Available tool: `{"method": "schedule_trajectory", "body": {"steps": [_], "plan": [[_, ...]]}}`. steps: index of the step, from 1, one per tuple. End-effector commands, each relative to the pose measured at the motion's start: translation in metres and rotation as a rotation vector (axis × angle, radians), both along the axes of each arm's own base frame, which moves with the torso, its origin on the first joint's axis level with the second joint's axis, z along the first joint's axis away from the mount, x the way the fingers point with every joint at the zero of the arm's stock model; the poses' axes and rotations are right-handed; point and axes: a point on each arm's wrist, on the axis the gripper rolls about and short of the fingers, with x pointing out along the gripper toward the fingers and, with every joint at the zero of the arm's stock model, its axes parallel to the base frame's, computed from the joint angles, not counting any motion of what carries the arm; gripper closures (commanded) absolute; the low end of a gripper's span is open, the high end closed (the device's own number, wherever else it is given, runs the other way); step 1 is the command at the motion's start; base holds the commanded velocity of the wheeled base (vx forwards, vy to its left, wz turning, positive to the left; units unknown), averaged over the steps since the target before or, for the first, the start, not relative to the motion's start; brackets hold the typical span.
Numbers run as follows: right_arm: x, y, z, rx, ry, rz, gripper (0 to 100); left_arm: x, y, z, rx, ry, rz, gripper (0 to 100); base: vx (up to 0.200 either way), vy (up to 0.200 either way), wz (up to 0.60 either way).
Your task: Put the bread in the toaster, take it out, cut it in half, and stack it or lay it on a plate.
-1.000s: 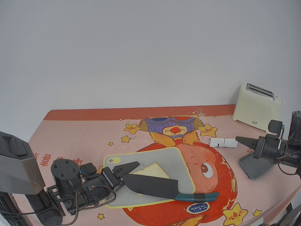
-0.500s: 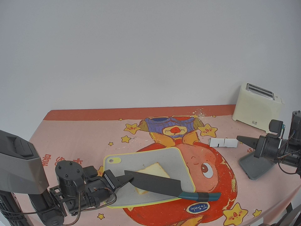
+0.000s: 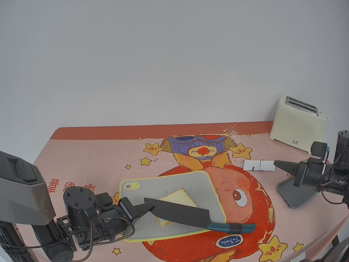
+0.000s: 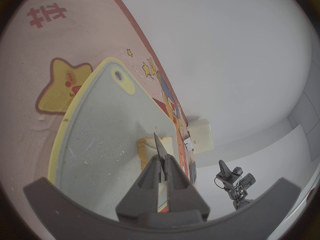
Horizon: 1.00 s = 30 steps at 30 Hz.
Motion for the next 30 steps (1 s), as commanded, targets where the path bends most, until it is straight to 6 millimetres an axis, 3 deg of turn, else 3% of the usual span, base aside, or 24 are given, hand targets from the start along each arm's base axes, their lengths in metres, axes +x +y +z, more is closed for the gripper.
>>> {"method": "schedule_trajectory", "body": {"steps": [1,6,15,24,30], "plan": [[0.001,0.001,-0.005,-0.009,0.020,0.002,100,-0.002,0.001,0.009,-0.032,0.014,0.012,100,0.000,0.000,0.00],[0.001,0.001,-0.006,-0.010,0.024,0.003,100,-0.004,0.002,0.023,-0.061,0.044,0.026,100,0.000,0.000,0.00],[0.004,0.001,-0.013,-0.029,0.053,-0.011,100,-0.008,0.004,0.064,-0.135,-0.032,0.024,100,0.000,0.000,0.00],[0.005,0.005,-0.015,-0.033,0.058,0.009,100,-0.006,0.003,0.072,-0.082,0.044,0.031,100,0.000,0.000,0.00],[-0.018,0.018,-0.016,-0.043,0.049,0.109,100,-0.012,0.007,0.080,-0.075,0.088,0.042,100,0.000,0.000,0.00]]}}
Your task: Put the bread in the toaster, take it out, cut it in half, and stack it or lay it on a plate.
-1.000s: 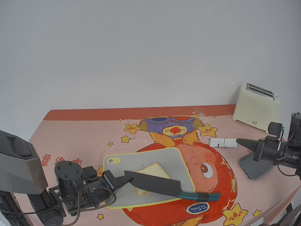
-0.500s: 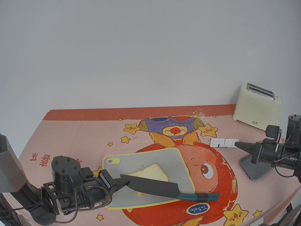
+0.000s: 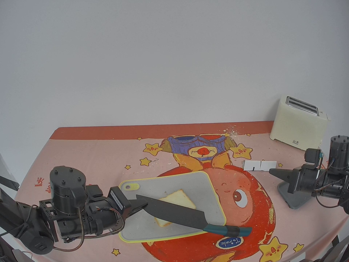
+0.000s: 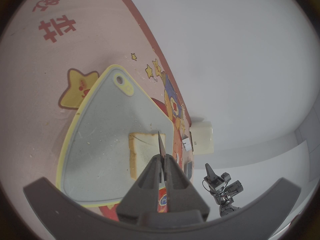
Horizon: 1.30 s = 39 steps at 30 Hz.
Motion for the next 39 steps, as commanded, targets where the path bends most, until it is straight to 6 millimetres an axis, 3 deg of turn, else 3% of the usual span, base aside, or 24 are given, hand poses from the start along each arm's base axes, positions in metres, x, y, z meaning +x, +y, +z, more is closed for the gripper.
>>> {"method": "schedule_trajectory", "body": {"steps": [1,9,13,23,32,37,38,39], "plan": [[-0.023,0.013,0.002,-0.021,-0.044,0.115,100,-0.004,0.003,0.026,-0.051,-0.030,0.014,100,0.000,0.000,0.00],[-0.047,0.016,0.011,-0.108,-0.201,0.268,100,-0.009,0.005,0.055,-0.014,0.073,0.016,100,0.000,0.000,0.00],[-0.061,-0.001,0.003,-0.201,-0.323,0.406,100,-0.011,0.007,0.065,-0.059,0.109,0.038,100,0.000,0.000,0.00],[-0.056,-0.001,0.001,-0.526,-0.539,0.643,100,-0.010,0.005,0.069,-0.111,0.131,0.027,100,0.000,0.000,0.00],[-0.032,-0.001,0.040,-0.722,-0.702,0.687,100,-0.007,0.002,0.076,-0.144,0.128,0.010,100,0.000,0.000,0.00],[-0.040,0.001,0.041,-0.893,-0.706,0.710,100,-0.009,-0.001,0.077,-0.175,0.162,-0.002,100,0.000,0.000,0.00],[-0.042,0.003,0.041,-0.906,-0.708,0.718,0,-0.009,-0.001,0.077,-0.178,0.164,-0.003,100,0.000,0.000,0.00],[-0.046,0.006,0.038,-0.958,-0.702,0.734,0,-0.008,-0.002,0.077,-0.187,0.169,-0.003,100,0.000,0.000,0.00]]}}
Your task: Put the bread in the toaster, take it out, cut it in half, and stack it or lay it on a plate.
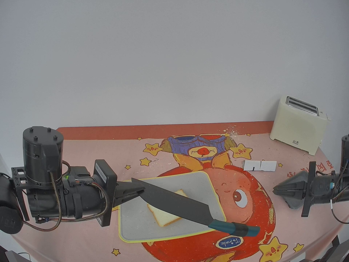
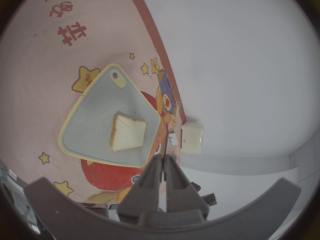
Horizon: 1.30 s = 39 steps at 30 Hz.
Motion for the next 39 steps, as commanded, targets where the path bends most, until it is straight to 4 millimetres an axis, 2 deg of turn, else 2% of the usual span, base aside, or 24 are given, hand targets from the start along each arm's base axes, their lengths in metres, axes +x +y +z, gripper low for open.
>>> {"method": "schedule_trajectory", "body": {"steps": [1,9,16,27,39], "plan": [[-0.010,0.010,0.005,-0.115,-0.070,0.017,0,0.001,-0.003,0.004,-0.041,0.005,-0.007,100,0.000,0.000,0.00],[-0.017,0.010,0.001,-0.229,-0.104,-0.142,0,0.004,-0.004,0.006,-0.111,0.020,0.024,100,0.000,0.000,0.00],[-0.018,0.015,0.000,-0.271,-0.133,-0.170,0,0.008,-0.006,0.000,-0.105,0.048,0.034,100,0.000,0.000,0.00],[-0.036,0.037,0.001,-0.340,-0.212,-0.160,0,0.023,-0.016,-0.004,-0.168,0.027,0.051,100,0.000,0.000,0.00],[-0.033,0.047,-0.005,-0.356,-0.178,-0.195,0,0.029,-0.021,-0.009,-0.162,0.039,0.053,100,0.000,0.000,0.00]]}}
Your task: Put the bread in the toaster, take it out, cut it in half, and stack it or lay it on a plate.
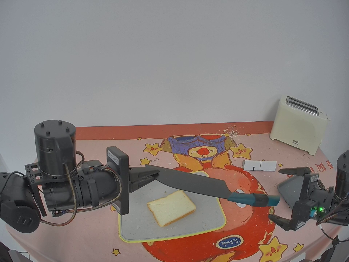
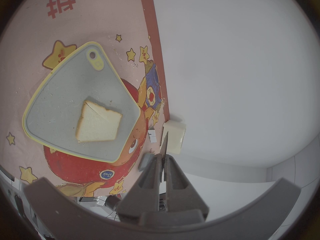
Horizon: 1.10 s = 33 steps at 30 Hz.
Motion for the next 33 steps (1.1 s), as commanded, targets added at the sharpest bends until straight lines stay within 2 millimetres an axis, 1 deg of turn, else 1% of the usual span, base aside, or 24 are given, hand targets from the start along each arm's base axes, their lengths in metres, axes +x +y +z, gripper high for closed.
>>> {"method": "schedule_trajectory", "body": {"steps": [1,3,7,8,9,11,15,19,33], "plan": [[0.001,0.009,-0.004,-0.033,0.005,0.005,0,0.003,-0.002,-0.004,0.008,0.014,0.001,100,0.000,0.000,0.00],[0.002,0.013,-0.006,-0.042,0.000,0.005,0,0.003,-0.002,-0.004,0.008,0.014,0.001,100,0.000,0.000,0.00],[0.011,0.043,-0.013,0.020,-0.042,0.013,0,0.003,-0.002,-0.003,0.006,0.011,-0.001,100,0.000,0.000,0.00],[0.011,0.044,-0.013,0.024,-0.041,0.015,0,0.003,-0.002,-0.003,0.006,0.011,-0.001,100,0.000,0.000,0.00],[0.012,0.055,-0.018,0.044,-0.041,0.017,0,0.002,-0.002,-0.004,0.007,0.013,-0.002,100,0.000,0.000,0.00],[0.010,0.061,-0.021,0.037,-0.047,0.004,0,0.002,-0.002,-0.004,0.007,0.013,-0.002,100,0.000,0.000,0.00],[0.007,0.064,-0.021,0.014,-0.082,-0.037,0,0.002,-0.002,-0.004,0.007,0.013,-0.001,100,0.000,0.000,0.00],[0.005,0.067,-0.022,0.005,-0.082,-0.027,0,0.002,-0.001,-0.003,0.005,0.010,-0.001,100,0.000,0.000,0.00],[0.006,0.066,-0.021,0.000,-0.095,-0.043,0,0.002,-0.001,-0.003,0.005,0.010,-0.001,100,0.000,0.000,0.00]]}}
